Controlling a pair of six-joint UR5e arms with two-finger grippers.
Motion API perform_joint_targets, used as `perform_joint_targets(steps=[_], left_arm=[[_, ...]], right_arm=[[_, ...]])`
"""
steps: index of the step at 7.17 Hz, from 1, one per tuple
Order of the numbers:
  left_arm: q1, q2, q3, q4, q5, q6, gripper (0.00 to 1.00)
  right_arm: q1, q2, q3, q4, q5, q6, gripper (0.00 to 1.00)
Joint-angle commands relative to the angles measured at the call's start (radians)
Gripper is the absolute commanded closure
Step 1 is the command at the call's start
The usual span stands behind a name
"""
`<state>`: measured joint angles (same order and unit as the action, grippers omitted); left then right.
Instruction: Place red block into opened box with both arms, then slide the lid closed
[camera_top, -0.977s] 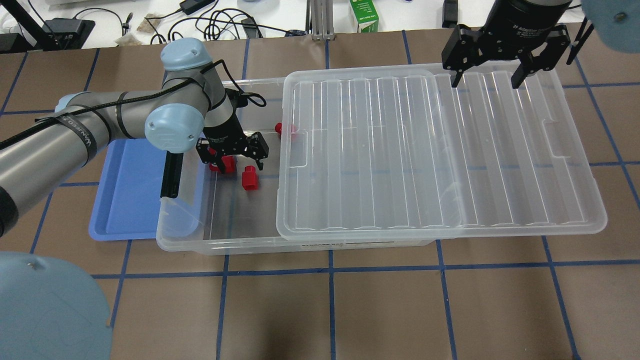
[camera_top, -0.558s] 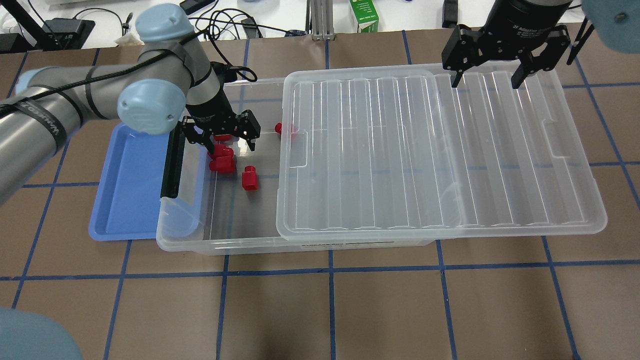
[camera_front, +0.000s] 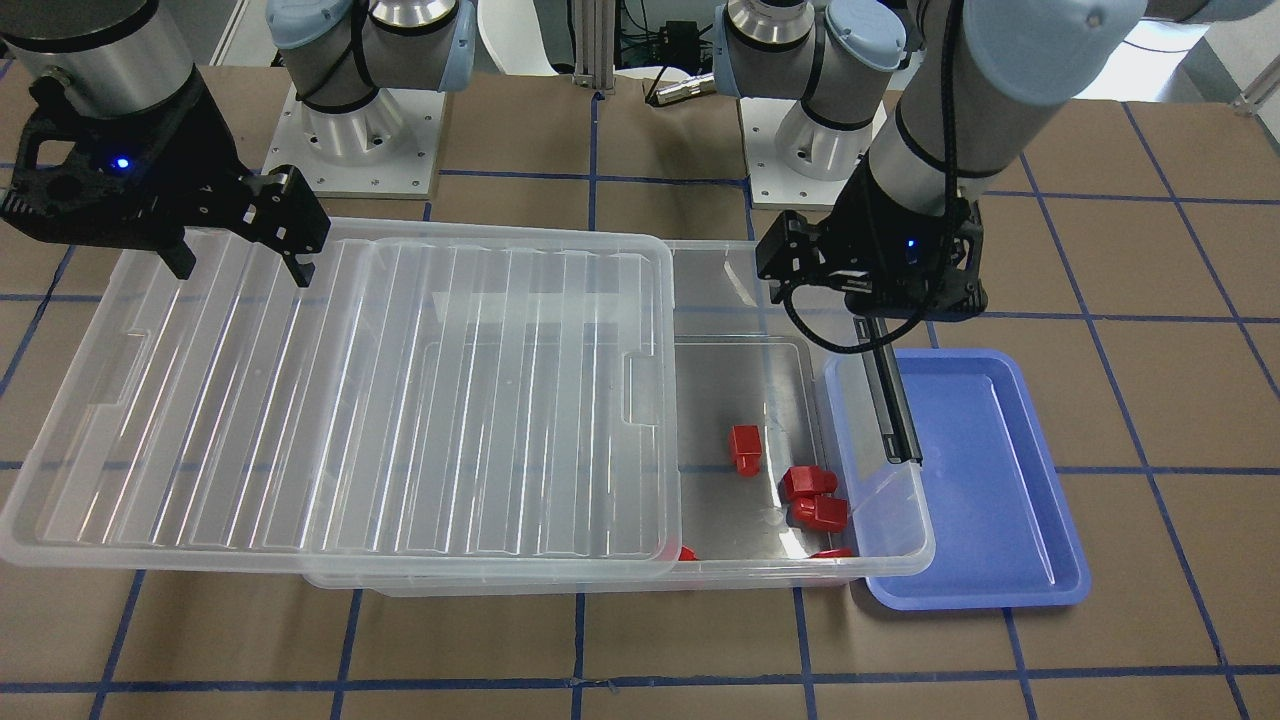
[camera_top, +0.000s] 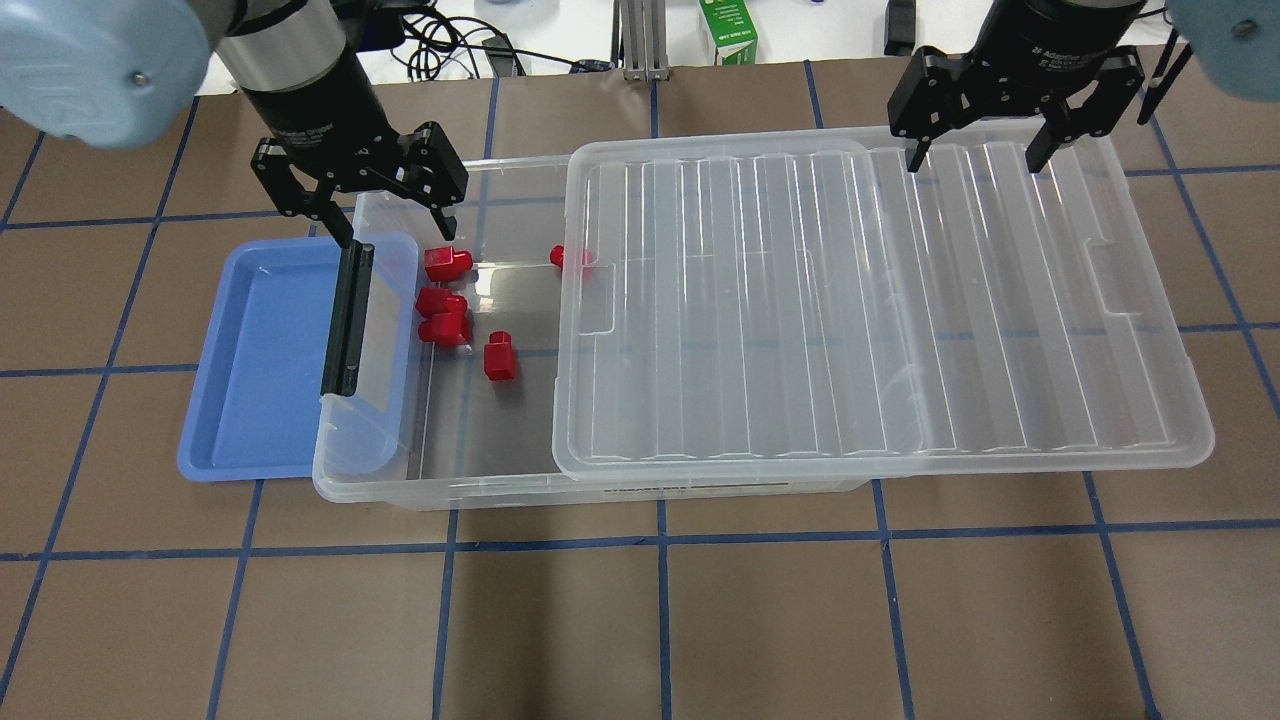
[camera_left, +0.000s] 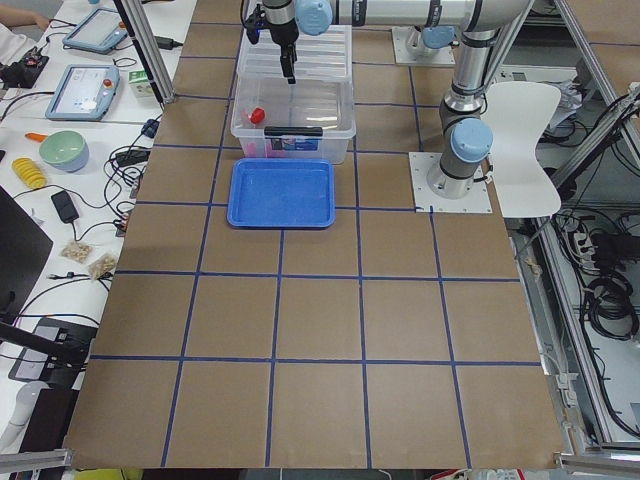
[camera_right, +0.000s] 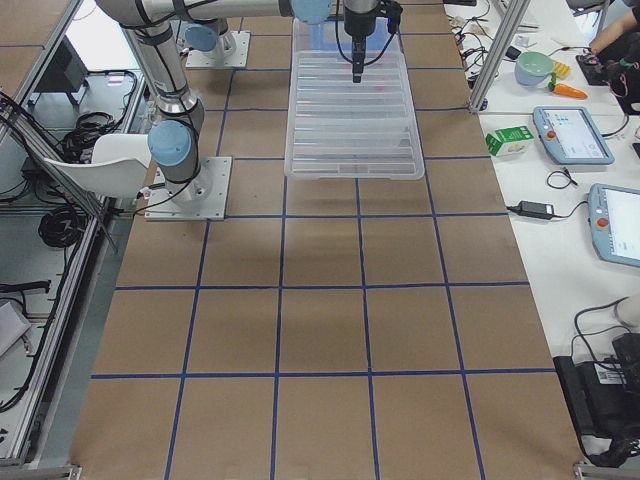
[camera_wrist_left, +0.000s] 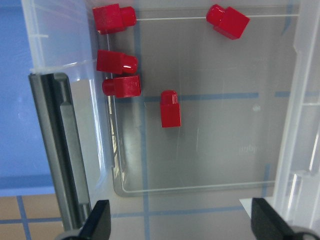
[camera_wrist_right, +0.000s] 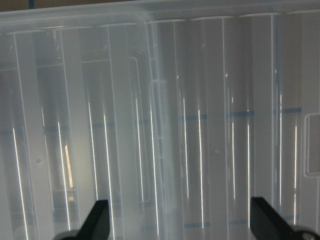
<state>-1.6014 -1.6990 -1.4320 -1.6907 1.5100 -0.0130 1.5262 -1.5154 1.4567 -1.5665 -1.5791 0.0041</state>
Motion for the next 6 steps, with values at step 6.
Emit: perform_joint_targets(steps=[6], left_arm=[[0.046,0.145,-0.18,0.014,0.082,0.011,0.0]], right_arm=[[-0.497,0.075,0.241,-0.311,0.004,-0.634,0.0]])
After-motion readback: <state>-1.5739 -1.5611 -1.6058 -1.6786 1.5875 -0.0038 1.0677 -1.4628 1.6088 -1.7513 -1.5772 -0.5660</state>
